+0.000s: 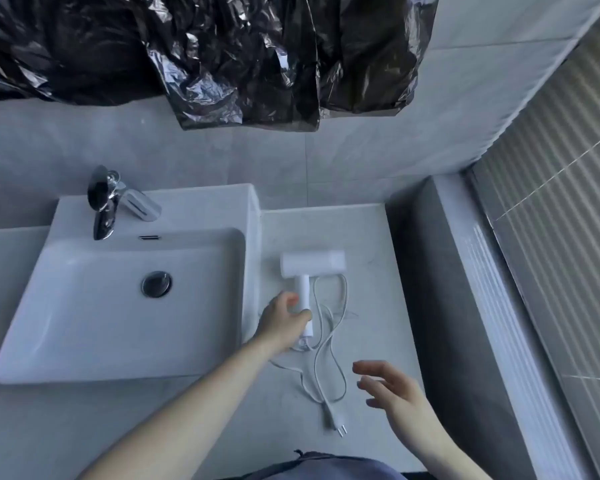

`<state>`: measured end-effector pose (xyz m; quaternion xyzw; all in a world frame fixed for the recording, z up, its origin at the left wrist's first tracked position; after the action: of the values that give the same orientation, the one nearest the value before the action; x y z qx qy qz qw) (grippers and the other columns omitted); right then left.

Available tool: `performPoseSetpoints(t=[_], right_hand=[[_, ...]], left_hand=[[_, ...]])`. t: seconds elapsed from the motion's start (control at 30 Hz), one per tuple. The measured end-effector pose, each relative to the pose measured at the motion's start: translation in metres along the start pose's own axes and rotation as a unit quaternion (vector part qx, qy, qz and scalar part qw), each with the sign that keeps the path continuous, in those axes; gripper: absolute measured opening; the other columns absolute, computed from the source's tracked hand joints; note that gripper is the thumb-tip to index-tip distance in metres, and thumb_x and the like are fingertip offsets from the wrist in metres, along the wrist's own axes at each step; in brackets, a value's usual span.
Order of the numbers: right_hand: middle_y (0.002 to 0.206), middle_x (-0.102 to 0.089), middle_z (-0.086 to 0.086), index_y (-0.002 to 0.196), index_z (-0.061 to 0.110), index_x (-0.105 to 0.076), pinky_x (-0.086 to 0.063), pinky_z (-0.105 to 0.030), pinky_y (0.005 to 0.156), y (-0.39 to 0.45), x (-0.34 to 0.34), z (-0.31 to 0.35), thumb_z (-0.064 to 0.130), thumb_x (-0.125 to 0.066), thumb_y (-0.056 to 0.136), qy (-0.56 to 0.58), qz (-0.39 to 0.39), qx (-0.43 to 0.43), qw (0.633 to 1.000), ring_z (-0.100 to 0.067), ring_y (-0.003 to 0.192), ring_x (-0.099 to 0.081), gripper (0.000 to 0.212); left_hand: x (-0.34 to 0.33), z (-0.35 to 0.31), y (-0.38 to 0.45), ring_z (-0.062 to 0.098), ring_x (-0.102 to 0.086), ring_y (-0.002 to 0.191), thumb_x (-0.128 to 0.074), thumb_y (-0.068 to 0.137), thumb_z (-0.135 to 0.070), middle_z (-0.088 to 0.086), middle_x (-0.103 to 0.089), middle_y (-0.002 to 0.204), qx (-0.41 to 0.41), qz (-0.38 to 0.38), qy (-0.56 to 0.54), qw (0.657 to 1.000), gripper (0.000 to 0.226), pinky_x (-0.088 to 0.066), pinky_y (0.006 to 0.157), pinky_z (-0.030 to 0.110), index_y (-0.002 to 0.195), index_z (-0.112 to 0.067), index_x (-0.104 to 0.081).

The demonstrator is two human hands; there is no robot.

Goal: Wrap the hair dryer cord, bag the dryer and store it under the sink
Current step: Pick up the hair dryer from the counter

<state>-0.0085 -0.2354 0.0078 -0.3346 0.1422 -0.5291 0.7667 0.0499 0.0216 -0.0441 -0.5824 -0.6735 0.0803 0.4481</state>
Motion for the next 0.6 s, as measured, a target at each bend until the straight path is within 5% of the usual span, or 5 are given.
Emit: performPoseSetpoints(t=[0.17, 0.33, 0.6], right_hand=[[0.109, -0.078, 0.030, 0.110, 0.031, -0.079, -0.059, -0.024, 0.087, 0.018, 0.018, -0.009, 0.014, -0.067, 0.100, -0.043, 0.004, -0.057, 0.997, 0.007, 0.094, -0.074, 0.023], [0.107, -0.081, 0.022, 0.109, 0.034, -0.080, -0.062, -0.033, 0.094, 0.029, 0.033, -0.007, 0.017, -0.067, 0.099, -0.053, -0.011, -0.060, 0.997, -0.009, 0.100, -0.077, 0.023], [0.116, -0.080, 0.022, 0.111, 0.037, -0.077, -0.062, -0.036, 0.096, 0.024, 0.027, 0.020, 0.017, -0.066, 0.100, -0.069, -0.028, -0.003, 0.997, -0.005, 0.100, -0.076, 0.025]], left_hand=[[-0.024, 0.004, 0.040, 0.032, -0.066, 0.120, -0.070, 0.086, -0.031, 0.008, -0.066, 0.136, 0.071, -0.005, 0.053, 0.996, 0.051, -0.053, 0.099, 0.040, 0.132, -0.014, -0.056], [-0.039, 0.007, 0.053, 0.035, -0.068, 0.117, -0.073, 0.093, -0.025, 0.014, -0.068, 0.129, 0.104, 0.012, 0.037, 0.994, 0.045, -0.046, 0.084, 0.032, 0.130, -0.006, -0.056], [-0.023, 0.004, 0.026, 0.026, -0.072, 0.107, -0.074, 0.080, -0.035, 0.004, -0.075, 0.119, 0.083, 0.027, -0.078, 0.993, 0.048, -0.061, 0.096, 0.047, 0.124, -0.018, -0.065]])
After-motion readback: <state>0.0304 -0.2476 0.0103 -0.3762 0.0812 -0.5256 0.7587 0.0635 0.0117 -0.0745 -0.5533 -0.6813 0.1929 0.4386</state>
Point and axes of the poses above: each hand's wrist, its own y-axis towards the middle knuckle, its own x-axis out of the back of the hand, z = x × y, the point moved 7 cm from there along y, towards the middle knuckle
